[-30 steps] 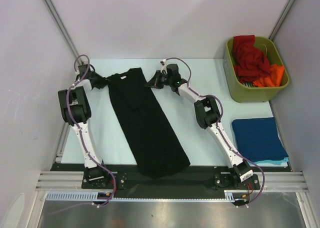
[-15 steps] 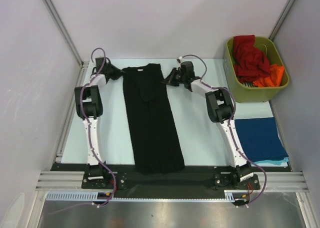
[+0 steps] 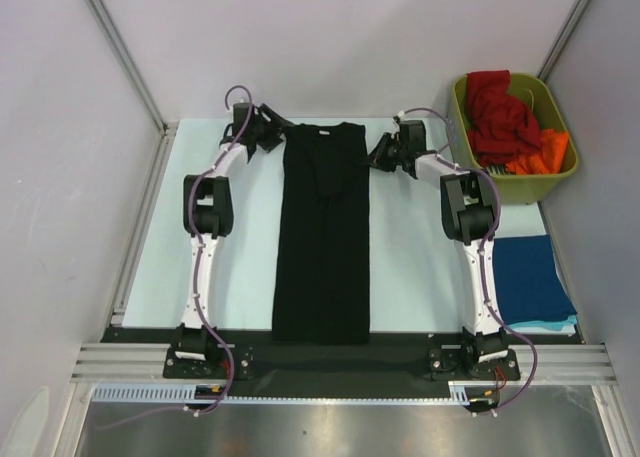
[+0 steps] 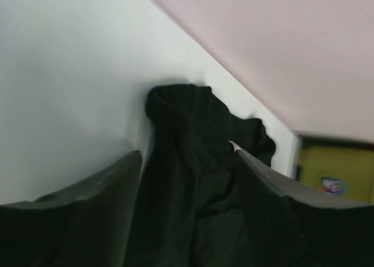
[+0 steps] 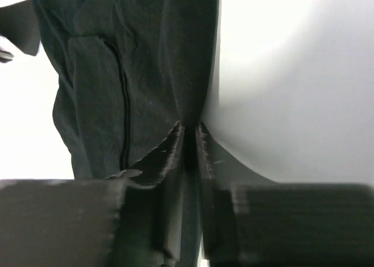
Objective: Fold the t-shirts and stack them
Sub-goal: Fold the tshirt
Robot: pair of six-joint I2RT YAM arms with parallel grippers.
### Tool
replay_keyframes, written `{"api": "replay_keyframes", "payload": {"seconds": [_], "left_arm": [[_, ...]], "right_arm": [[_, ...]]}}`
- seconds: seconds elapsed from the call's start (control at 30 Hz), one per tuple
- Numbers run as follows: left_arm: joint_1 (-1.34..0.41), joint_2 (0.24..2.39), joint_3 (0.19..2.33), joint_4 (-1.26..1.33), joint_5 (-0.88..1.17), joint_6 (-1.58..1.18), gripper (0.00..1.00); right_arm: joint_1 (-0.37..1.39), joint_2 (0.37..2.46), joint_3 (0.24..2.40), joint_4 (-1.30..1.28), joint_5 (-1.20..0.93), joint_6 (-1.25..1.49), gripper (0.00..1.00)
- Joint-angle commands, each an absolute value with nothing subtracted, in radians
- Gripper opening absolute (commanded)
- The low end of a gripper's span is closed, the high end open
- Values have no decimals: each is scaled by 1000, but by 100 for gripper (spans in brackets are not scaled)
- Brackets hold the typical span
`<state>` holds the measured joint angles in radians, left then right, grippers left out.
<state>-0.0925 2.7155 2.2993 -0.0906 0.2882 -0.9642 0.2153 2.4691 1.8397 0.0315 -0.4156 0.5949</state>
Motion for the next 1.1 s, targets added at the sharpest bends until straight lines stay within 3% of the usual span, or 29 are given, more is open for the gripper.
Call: {"api": "replay_keyframes", "payload": {"seconds": [0.0, 0.03, 0.1, 0.13, 0.2, 0.3, 0.33, 0.53, 0.77, 0.83, 0.87, 0.9, 1.0, 1.07], "left_arm": [[-66, 2594, 2367, -199, 230, -847, 79], [-54, 2574, 2379, -231, 232, -789, 81], [-45, 2474, 2364, -306, 216, -715, 82], [-40, 2432, 2302, -377, 209, -633, 82], [-40, 2262, 2196, -455, 186, -557, 81], [-51, 2042, 1840, -473, 189, -459, 75], [-75, 1882, 1648, -472, 170, -409, 73], [-236, 1397, 1107, -546, 117, -475, 68], [-305, 1041, 738, -634, 147, -564, 57], [-343, 964, 666, -647, 143, -598, 61], [-369, 906, 663, -628, 155, -601, 63], [-443, 891, 675, -641, 137, -647, 66], [-472, 894, 695, -792, 60, -780, 74], [-471, 884, 641, -824, 98, -839, 73]], "right_arm": [[215, 2454, 1917, -136, -396, 516, 23], [218, 2456, 1971, -197, -403, 503, 39], [219, 2451, 2025, -279, -408, 459, 48], [221, 2432, 2063, -349, -405, 447, 58], [215, 2408, 2103, -444, -379, 417, 61], [213, 2324, 2122, -670, -318, 379, 66], [218, 2247, 2096, -743, -302, 370, 68], [274, 1858, 1544, -772, -239, 334, 72], [506, 1330, 942, -674, -363, 576, 72], [567, 1179, 784, -591, -396, 670, 73], [606, 1126, 735, -553, -417, 763, 79], [674, 1058, 636, -464, -428, 819, 100], [805, 987, 546, -391, -385, 955, 98], [851, 954, 511, -387, -326, 995, 98]]}}
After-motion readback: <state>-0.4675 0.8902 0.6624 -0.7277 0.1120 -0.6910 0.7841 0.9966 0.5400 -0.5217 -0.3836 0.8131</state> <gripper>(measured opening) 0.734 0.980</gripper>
